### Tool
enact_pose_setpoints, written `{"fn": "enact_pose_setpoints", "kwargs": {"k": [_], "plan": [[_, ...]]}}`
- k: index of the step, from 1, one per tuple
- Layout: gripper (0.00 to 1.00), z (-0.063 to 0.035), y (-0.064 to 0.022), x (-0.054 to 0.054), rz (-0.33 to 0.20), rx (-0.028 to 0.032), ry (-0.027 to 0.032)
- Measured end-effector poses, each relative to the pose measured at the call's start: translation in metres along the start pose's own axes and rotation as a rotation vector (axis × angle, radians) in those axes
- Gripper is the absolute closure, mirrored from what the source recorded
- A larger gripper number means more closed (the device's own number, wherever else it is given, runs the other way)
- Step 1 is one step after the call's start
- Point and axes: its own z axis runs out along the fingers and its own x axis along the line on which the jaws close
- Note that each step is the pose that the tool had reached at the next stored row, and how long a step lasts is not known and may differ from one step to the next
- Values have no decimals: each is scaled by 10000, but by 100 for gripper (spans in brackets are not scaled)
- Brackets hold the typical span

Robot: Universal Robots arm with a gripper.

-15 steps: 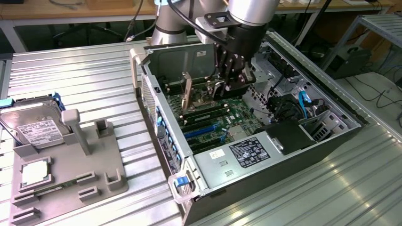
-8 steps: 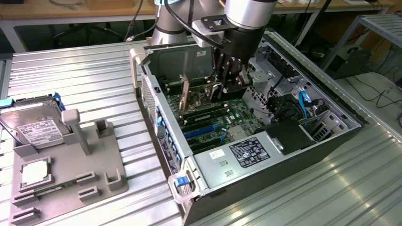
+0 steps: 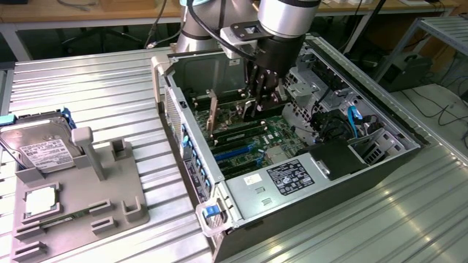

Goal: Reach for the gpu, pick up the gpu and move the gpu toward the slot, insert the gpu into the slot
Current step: 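Insert the gpu into the slot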

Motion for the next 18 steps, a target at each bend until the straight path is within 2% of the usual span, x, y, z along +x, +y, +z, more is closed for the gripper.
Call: {"fn": "enact_pose_setpoints", "kwargs": {"k": [11, 13, 16, 18], "plan": [[73, 94, 2, 33, 242, 3, 4], [73, 127, 5, 35, 246, -33, 5], [73, 150, 6, 39, 253, -139, 10], [73, 170, 7, 40, 256, -149, 11]]}}
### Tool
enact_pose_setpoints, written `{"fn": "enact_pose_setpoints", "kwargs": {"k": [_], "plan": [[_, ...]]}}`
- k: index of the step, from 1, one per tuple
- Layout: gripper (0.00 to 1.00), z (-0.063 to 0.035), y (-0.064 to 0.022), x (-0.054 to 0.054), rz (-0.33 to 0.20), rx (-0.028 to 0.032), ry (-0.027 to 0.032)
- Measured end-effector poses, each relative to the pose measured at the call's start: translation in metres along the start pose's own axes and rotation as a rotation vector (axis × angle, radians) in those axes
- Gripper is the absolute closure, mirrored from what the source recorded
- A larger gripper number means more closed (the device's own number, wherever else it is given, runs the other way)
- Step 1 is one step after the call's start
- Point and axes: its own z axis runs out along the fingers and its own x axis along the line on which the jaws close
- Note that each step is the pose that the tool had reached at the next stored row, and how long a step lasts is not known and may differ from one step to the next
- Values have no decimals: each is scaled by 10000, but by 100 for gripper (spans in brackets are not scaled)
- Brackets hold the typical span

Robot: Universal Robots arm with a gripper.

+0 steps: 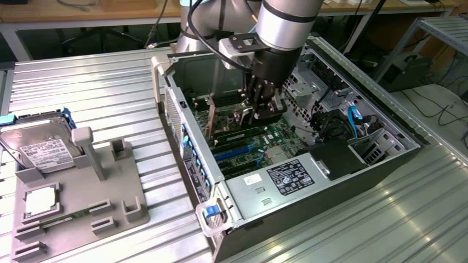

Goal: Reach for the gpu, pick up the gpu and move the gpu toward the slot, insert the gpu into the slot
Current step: 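Insert the gpu into the slot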

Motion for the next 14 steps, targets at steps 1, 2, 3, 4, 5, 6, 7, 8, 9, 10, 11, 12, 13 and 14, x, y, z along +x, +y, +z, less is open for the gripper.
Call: {"fn": "enact_pose_setpoints", "kwargs": {"k": [1, 2, 3, 4, 5, 6, 7, 8, 9, 10, 11, 12, 13, 14], "plan": [[73, 9, 0, 1, 0, -1, 0], [73, 18, -1, 2, -1, -1, -1], [73, 28, -1, 4, -1, -1, -1], [73, 39, -1, 8, -1, -1, -1], [73, 59, -1, 10, -1, 0, -1], [73, 72, -2, 11, -1, 14, -1], [73, 84, 1, 11, -3, 42, -1], [73, 86, 4, 12, -2, 43, 1], [73, 88, 7, 12, -3, 44, 1], [73, 92, 10, 12, -12, 45, -2], [73, 101, 12, 12, -61, 44, -4], [73, 104, 13, 13, -88, 42, -3], [73, 108, 14, 13, -103, 42, -2], [73, 115, 15, 13, -119, 43, -5]]}}
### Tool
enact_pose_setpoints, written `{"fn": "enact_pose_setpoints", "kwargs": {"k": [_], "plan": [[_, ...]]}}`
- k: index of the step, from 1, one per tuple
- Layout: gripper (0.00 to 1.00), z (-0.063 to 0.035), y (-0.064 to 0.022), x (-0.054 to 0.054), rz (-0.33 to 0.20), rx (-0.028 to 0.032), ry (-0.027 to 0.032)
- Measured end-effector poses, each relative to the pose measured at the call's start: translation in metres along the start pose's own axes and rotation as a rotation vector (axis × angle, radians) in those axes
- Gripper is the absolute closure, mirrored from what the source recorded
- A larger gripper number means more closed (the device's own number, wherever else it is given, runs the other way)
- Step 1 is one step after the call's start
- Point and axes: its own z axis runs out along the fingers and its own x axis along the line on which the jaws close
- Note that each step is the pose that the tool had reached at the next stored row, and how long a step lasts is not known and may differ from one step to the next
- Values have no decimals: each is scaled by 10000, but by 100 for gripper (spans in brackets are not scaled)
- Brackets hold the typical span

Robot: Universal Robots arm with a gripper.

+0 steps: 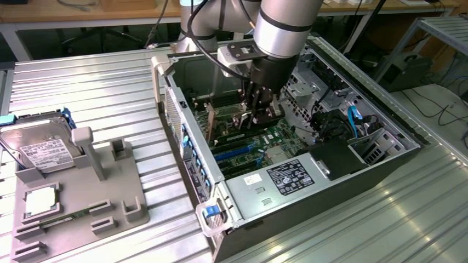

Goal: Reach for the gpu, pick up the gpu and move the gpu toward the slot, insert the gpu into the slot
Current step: 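Insert the gpu into the slot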

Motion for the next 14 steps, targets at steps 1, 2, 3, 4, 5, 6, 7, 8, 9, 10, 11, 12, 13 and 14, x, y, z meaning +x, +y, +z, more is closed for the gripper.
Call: {"fn": "enact_pose_setpoints", "kwargs": {"k": [1, 2, 3, 4, 5, 6, 7, 8, 9, 10, 11, 12, 13, 14], "plan": [[73, 7, 0, 0, -14, 0, 2], [73, 16, 1, 1, -27, -1, 2], [73, 25, 1, 1, -40, -1, 3], [73, 34, 2, 1, -57, 0, 2], [73, 42, 2, 2, -86, -2, 2], [73, 51, 2, 2, -124, -3, 2], [73, 62, 2, 2, -170, -5, 1], [73, 72, 2, 2, -218, -7, 1], [73, 82, 3, 3, -268, -8, 1], [73, 91, 3, 3, -310, -10, 2], [73, 96, 3, 4, -321, -10, 1], [73, 99, 3, 4, -324, -11, 3], [73, 102, 3, 4, -325, -11, 3], [73, 107, 5, 4, -324, -10, 1]]}}
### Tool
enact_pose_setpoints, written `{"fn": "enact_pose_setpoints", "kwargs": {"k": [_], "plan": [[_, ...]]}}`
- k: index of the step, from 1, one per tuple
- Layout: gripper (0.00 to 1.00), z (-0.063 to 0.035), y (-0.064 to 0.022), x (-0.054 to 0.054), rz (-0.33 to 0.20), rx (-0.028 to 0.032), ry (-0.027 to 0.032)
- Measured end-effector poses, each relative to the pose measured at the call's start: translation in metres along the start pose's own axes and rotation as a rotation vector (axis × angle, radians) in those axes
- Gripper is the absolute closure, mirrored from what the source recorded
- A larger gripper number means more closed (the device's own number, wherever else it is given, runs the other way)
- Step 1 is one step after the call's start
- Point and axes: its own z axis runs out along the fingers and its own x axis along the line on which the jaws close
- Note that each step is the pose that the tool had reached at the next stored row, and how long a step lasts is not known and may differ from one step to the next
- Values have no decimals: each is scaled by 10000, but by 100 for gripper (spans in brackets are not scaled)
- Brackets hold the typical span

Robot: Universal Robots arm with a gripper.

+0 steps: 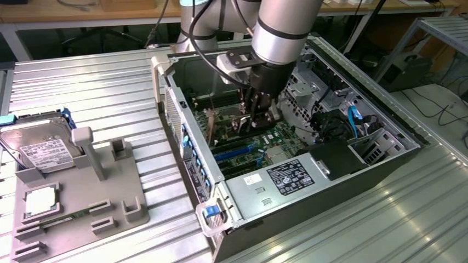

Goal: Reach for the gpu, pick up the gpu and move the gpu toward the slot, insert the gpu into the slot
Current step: 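Insert the gpu into the slot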

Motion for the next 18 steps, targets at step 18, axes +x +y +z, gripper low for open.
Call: {"fn": "enact_pose_setpoints", "kwargs": {"k": [18], "plan": [[73, 174, 72, 38, 1, -1, 0]]}}
